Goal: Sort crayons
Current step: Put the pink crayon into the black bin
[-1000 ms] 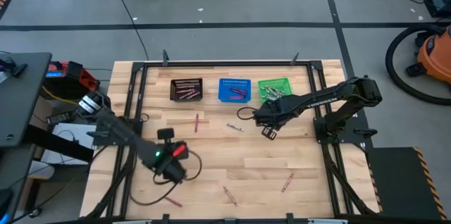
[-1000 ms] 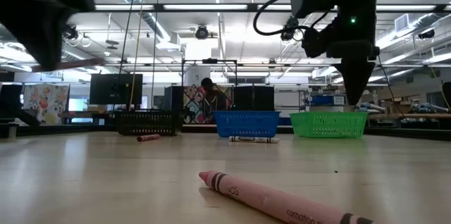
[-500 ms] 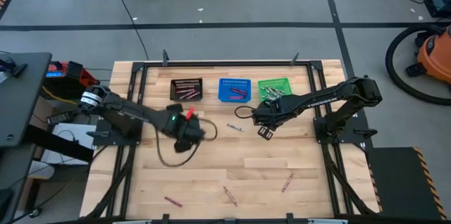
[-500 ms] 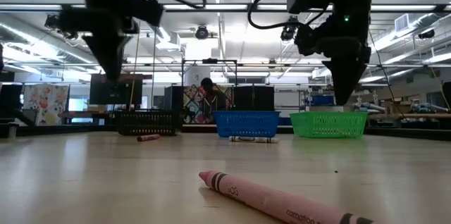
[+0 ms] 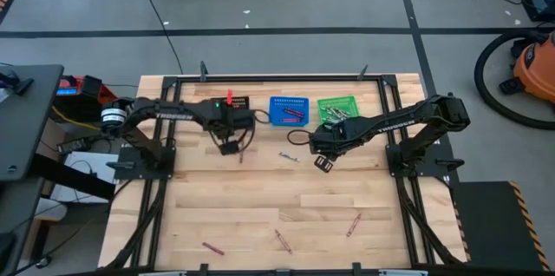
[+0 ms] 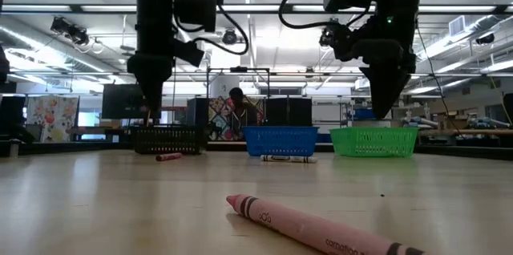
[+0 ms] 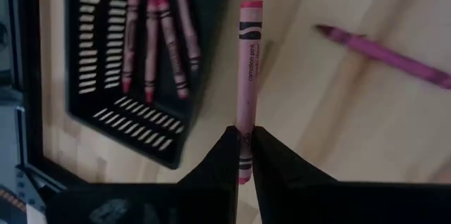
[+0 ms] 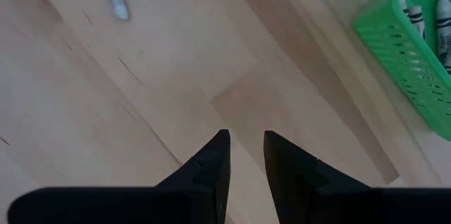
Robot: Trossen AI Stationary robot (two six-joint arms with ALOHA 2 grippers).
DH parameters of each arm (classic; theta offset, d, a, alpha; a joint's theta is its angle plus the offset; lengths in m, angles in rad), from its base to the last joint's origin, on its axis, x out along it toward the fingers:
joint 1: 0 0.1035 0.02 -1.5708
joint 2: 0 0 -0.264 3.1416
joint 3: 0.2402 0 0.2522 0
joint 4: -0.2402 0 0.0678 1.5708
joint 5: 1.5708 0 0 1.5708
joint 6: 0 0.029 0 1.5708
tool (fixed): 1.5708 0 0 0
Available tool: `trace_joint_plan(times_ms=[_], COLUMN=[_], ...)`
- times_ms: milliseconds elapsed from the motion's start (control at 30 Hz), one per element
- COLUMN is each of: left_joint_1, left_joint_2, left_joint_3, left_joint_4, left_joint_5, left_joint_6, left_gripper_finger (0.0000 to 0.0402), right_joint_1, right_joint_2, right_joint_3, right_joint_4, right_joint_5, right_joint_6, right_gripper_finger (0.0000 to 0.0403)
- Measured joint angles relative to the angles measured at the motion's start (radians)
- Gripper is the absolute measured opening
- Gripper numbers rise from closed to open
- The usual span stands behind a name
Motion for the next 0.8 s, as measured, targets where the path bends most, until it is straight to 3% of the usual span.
trace_joint_plan(times_ms=[333,567,800], left_joint_1=[0.197,0.322,0.405], left_joint_2=[0.002,0.003,0.003], left_joint_3=[-0.011,-0.011,-0.011], left_joint_4=[0.061,0.106,0.120], left_joint_5=[0.033,0.214,0.219], left_joint_6=[0.159,0.243,0.271], left_gripper_finger=[0.0025,0.0025,0.0025], right_joint_1=[0.000,0.000,0.000], right_joint_2=[0.000,0.000,0.000], right_joint_3=[0.000,0.000,0.000], right_joint_4=[0.050,0.084,0.104], right_joint_5=[0.002,0.002,0.002], right_joint_6=[0.000,0.035,0.030], right_gripper_finger=[0.0095,0.0095,0.0095])
